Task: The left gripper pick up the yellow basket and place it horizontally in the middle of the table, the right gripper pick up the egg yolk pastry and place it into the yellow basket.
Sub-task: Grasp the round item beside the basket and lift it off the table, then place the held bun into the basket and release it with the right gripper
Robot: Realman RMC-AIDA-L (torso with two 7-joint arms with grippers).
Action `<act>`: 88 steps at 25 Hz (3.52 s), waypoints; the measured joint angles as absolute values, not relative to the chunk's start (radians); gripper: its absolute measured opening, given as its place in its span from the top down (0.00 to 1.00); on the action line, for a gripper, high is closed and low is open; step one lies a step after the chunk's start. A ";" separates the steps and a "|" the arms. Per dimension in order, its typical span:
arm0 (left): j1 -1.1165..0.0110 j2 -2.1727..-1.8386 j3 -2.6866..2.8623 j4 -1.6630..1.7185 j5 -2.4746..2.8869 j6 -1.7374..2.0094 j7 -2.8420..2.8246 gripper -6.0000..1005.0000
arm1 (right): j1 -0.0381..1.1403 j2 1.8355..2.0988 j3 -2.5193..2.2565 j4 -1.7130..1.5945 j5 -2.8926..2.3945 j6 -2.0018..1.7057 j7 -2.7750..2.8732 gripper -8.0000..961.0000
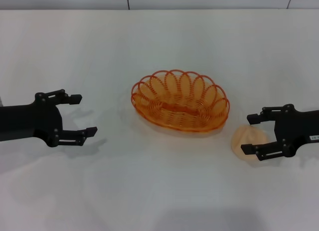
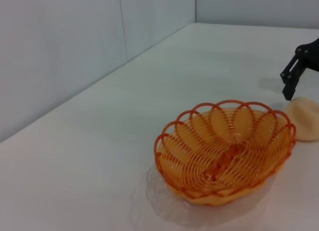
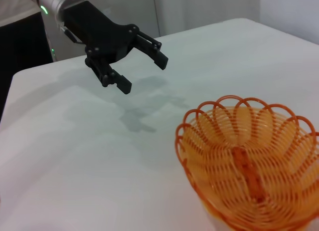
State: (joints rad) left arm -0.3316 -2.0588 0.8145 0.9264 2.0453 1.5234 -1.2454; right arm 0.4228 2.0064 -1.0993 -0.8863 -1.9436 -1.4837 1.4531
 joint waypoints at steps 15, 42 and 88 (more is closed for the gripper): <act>-0.342 -2.075 0.814 0.945 2.049 1.509 -1.254 0.11 | 0.428 2.004 -1.162 -0.888 -1.947 -1.400 1.507 0.16; -0.344 -2.081 0.822 0.931 2.045 1.456 -1.223 0.11 | 0.437 1.968 -1.044 -0.945 -1.947 -1.572 1.505 0.80; -0.361 -2.086 0.838 0.864 2.018 1.406 -1.197 0.11 | 0.534 2.017 -1.399 -0.974 -1.644 -1.205 1.594 0.63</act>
